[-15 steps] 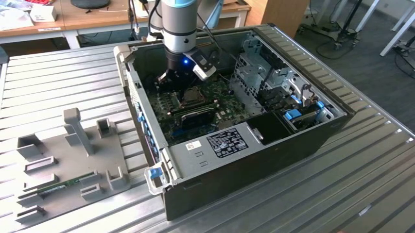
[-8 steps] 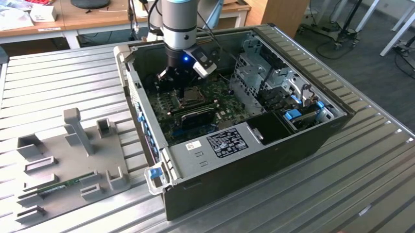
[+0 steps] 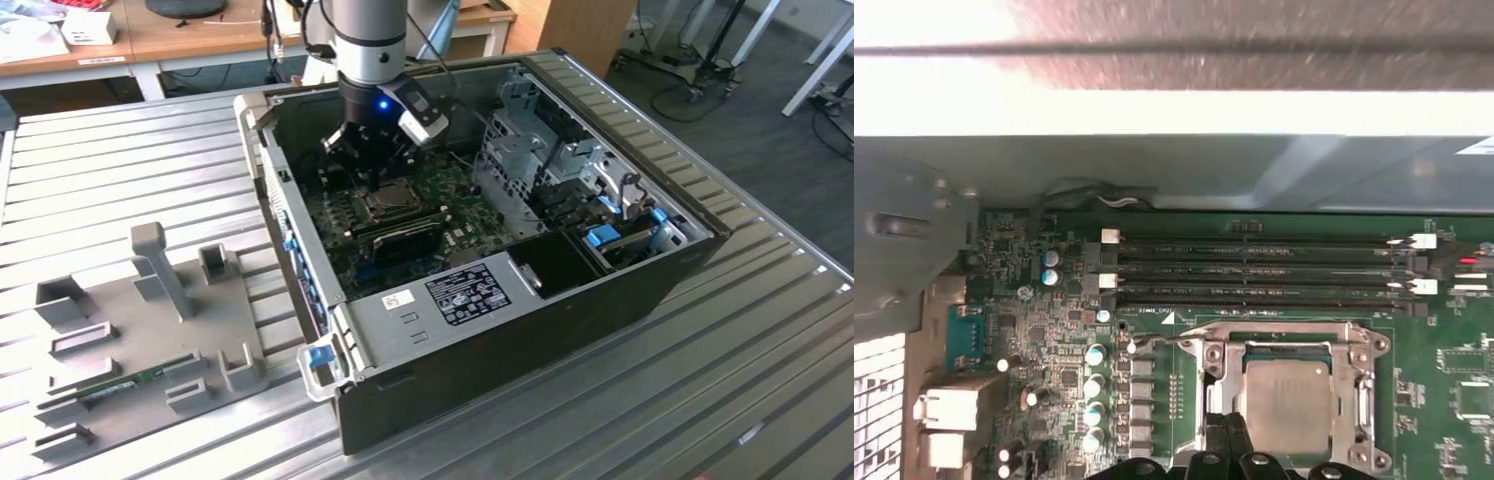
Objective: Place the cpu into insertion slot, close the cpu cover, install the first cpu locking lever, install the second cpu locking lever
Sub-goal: 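Close the cpu cover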
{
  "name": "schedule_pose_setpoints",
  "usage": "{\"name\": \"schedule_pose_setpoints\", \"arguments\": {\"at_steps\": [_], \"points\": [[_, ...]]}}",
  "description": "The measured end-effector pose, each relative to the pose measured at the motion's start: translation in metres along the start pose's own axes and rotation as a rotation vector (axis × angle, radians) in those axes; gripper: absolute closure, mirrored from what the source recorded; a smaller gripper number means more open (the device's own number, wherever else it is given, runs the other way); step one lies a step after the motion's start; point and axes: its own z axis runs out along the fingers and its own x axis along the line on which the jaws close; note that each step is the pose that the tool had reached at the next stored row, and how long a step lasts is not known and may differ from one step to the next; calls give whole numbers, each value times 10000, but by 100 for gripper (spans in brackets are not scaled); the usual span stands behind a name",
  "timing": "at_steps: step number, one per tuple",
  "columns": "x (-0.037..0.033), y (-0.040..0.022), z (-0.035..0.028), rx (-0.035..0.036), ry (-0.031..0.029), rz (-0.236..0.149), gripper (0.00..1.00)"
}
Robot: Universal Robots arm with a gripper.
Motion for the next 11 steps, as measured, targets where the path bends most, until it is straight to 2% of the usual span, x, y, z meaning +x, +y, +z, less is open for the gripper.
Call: {"name": "schedule_pose_setpoints", "arguments": {"at_steps": [6,11], "points": [[-3,0,-6,-1,-1,-2,90],[-81,0,-3,0,-1,0,90]]}}
